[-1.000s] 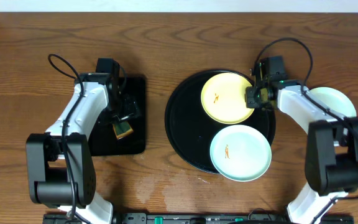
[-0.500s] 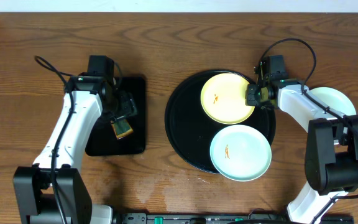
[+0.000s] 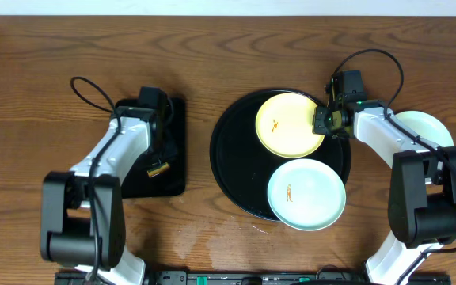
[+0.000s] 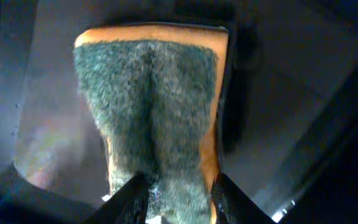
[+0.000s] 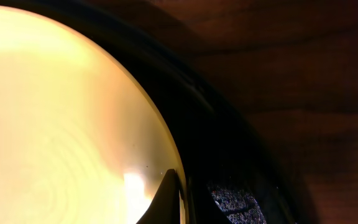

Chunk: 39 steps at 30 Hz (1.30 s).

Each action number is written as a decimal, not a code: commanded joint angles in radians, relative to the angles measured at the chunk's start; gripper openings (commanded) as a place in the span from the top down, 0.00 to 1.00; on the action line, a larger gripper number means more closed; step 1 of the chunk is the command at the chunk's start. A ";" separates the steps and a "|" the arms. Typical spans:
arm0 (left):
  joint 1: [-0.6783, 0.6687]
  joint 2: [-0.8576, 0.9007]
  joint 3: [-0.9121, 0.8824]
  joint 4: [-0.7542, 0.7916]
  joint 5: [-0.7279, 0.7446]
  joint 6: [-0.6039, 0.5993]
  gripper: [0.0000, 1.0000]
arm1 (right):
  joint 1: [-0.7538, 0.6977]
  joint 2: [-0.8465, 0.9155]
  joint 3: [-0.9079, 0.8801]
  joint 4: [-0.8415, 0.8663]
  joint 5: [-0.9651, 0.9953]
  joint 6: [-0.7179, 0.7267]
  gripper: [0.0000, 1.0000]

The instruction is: Clean dirty plates on tray and stack at the side

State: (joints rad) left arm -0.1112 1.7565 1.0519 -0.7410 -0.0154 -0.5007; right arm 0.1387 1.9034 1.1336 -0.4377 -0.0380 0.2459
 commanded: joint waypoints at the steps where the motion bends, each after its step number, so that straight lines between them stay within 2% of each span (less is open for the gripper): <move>1: 0.004 0.070 -0.008 0.034 -0.031 -0.018 0.68 | 0.005 0.032 -0.017 -0.026 0.014 0.019 0.99; 3: 0.004 0.110 -0.008 0.052 -0.029 -0.005 0.80 | 0.005 0.032 -0.017 -0.026 0.014 0.019 0.99; 4: 0.004 0.129 -0.008 0.055 -0.021 -0.005 0.92 | 0.005 0.032 -0.017 -0.027 0.014 0.019 0.99; 8: 0.004 0.140 -0.004 0.039 0.058 0.079 0.93 | 0.005 0.032 -0.017 -0.029 0.014 0.019 0.99; 12: 0.004 0.079 0.030 -0.031 0.056 0.083 0.93 | 0.005 0.032 -0.017 -0.030 0.014 0.019 0.99; 13: 0.004 0.057 0.034 -0.037 0.056 0.088 0.92 | 0.005 0.032 -0.017 -0.030 0.014 0.019 0.99; 15: 0.004 0.005 0.035 -0.045 0.055 0.101 0.83 | 0.005 0.032 -0.017 -0.030 0.014 0.019 0.99; 17: 0.004 -0.040 0.035 -0.054 0.046 0.101 0.70 | 0.005 0.032 -0.017 -0.030 0.014 0.019 0.99; 18: 0.004 -0.062 0.035 -0.056 0.019 0.100 0.60 | 0.005 0.032 -0.017 -0.030 0.014 0.019 0.99; 19: 0.004 -0.074 0.035 -0.058 -0.010 0.100 0.57 | 0.005 0.032 -0.017 -0.030 0.014 0.019 0.99; 24: 0.004 -0.070 0.017 -0.056 -0.096 0.086 0.54 | 0.005 0.032 -0.017 -0.030 0.014 0.019 0.99; 29: 0.004 -0.003 -0.045 0.035 -0.109 0.050 0.54 | 0.005 0.032 -0.017 -0.031 0.014 0.019 0.99; 33: 0.004 0.055 -0.063 0.088 -0.099 0.051 0.67 | 0.005 0.032 -0.017 -0.035 0.014 0.019 0.99; 35: 0.004 0.074 -0.063 0.100 -0.063 0.063 0.81 | 0.005 0.032 -0.017 -0.035 0.014 0.019 0.99; 36: 0.004 0.079 -0.063 0.105 -0.027 0.088 0.92 | 0.005 0.032 -0.017 -0.035 0.014 0.019 0.99; 39: 0.004 0.068 -0.052 0.090 -0.007 0.137 0.93 | 0.005 0.032 -0.017 -0.036 0.014 0.019 0.99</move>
State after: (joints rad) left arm -0.1078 1.7908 1.0092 -0.6384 -0.0715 -0.4210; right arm 0.1387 1.9034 1.1366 -0.4484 -0.0380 0.2527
